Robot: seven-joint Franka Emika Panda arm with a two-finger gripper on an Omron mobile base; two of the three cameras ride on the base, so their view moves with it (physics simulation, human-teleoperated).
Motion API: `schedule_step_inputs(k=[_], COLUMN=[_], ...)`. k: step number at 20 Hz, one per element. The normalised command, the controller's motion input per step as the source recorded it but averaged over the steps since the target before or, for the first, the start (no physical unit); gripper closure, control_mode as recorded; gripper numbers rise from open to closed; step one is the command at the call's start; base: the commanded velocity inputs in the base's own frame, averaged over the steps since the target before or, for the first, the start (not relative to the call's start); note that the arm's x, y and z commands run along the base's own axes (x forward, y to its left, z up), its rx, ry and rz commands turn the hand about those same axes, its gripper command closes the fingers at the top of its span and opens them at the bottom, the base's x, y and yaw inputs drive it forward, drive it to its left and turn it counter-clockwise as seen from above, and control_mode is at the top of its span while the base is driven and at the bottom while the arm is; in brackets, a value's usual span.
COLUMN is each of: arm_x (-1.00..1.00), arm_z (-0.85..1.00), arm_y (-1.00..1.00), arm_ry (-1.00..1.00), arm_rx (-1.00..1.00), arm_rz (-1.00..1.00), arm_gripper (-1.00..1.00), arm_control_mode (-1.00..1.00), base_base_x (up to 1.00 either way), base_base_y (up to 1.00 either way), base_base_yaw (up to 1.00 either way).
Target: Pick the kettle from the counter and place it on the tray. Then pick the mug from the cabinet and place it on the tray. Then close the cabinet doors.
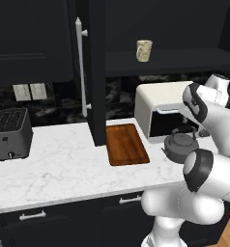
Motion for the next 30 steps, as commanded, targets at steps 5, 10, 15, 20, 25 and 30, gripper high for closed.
schedule_step_inputs(k=[5,10,15,20,25,30], arm_x=[0.10,0.18,0.11,0.23,0.23,0.17], arm_z=[-0.23,-0.22,-0.15,-0.10,-0.12,-0.15], arm_y=[0.00,0.00,0.00,-0.02,0.00,0.00], arm_ry=[0.03,0.00,0.00,0.00,0.00,0.00], arm_rx=[0.00,0.00,0.00,0.00,0.00,0.00], arm_rz=[-0.07,-0.05,-0.01,0.00,0.00,0.00], arm_gripper=[-1.00,-1.00,-1.00,-1.00,-1.00,-1.00], arm_control_mode=[-1.00,-1.00,-1.00,-1.00,-1.00,-1.00], base_base_x=[0.00,0.00,0.00,0.00,0.00,0.00], base_base_y=[0.00,0.00,0.00,0.00,0.00,0.00], base_base_yaw=[0.00,0.00,0.00,0.00,0.00,0.00])
